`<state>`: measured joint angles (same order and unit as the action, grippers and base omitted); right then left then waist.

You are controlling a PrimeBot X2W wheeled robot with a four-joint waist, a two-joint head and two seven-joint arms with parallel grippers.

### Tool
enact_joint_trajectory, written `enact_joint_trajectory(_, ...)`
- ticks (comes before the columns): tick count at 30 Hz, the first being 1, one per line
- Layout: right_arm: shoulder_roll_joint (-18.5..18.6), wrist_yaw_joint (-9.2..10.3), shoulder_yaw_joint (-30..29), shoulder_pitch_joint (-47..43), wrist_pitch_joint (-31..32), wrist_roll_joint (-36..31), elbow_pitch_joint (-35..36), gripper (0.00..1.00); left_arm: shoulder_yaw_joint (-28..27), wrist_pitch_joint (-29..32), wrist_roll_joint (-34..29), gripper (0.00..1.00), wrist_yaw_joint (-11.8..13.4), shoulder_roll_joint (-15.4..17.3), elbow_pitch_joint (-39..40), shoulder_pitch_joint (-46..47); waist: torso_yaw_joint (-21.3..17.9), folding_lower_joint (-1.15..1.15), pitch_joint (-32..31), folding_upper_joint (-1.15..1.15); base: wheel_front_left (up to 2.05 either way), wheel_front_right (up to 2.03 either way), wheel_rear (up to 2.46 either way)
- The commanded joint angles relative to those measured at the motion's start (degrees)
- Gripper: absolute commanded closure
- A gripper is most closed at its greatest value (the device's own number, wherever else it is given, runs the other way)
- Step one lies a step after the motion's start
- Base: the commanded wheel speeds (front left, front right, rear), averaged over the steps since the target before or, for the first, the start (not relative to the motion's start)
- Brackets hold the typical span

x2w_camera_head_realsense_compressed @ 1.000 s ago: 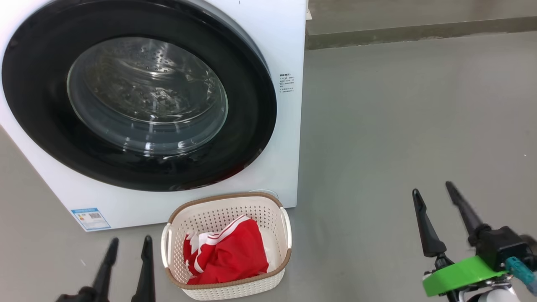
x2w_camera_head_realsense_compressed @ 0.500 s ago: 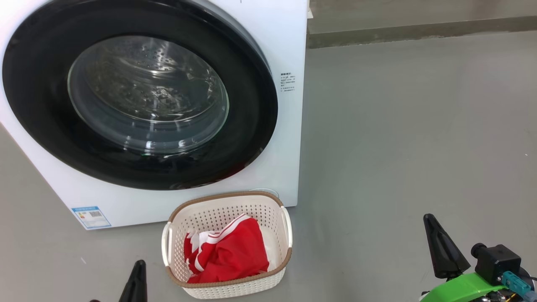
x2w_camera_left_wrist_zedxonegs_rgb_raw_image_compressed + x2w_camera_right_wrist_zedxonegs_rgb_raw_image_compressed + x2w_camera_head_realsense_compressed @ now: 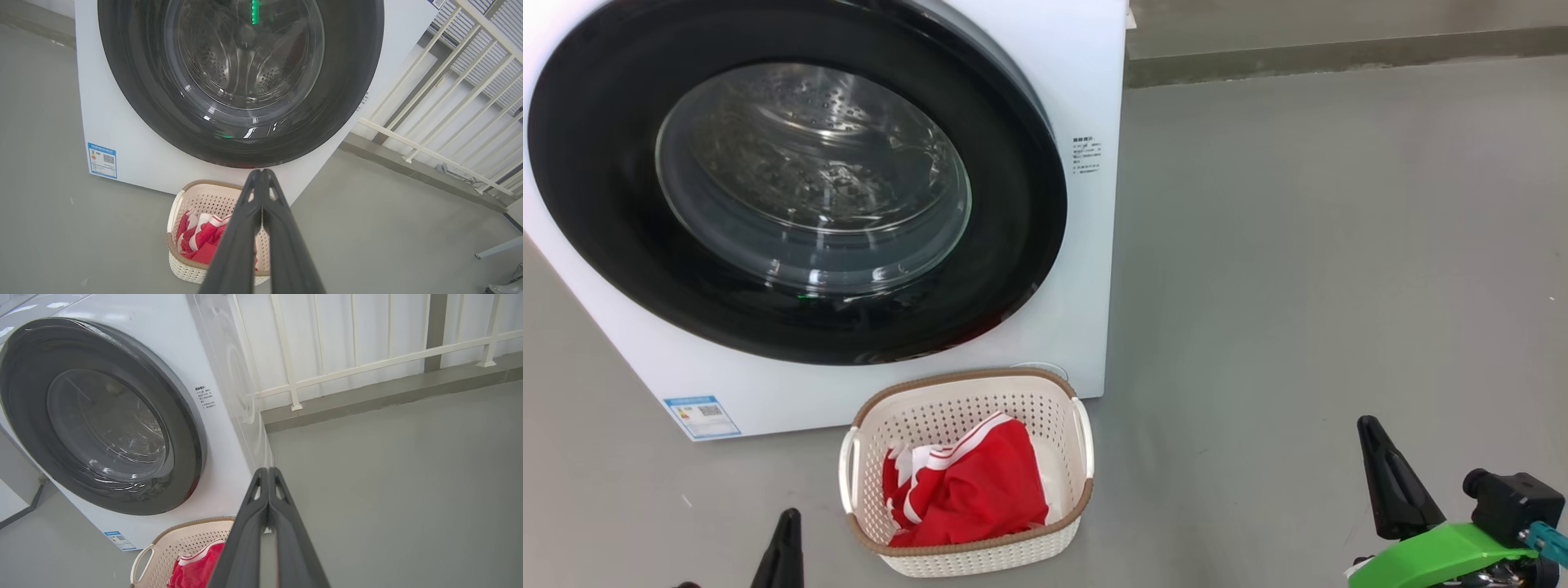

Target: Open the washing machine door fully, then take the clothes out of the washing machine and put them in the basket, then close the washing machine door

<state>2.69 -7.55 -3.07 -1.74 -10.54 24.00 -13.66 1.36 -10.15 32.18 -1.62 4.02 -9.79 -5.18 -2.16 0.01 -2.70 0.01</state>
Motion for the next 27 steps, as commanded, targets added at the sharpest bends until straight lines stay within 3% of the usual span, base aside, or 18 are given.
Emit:
enact_joint_trajectory(1, 0.39, 0.0, -0.25, 2.65, 0.32, 1.97, 1.26, 1.0, -1.03, 0.31, 1.69, 1.0, -0.7, 0.34, 0.98, 2.7, 0.04, -0.01, 0.05, -0.01, 0.0, 0.0, 0.0)
enact_joint_trajectory(27, 0.34, 0.02, -1.06, 3.98, 4.54, 18.67, 0.86, 1.0, -2.76, 4.43, 16.39, 1.0, -2.01, -0.03, -0.34, 4.89, 0.57, -0.01, 0.76, -0.01, 0.0, 0.0, 0.0)
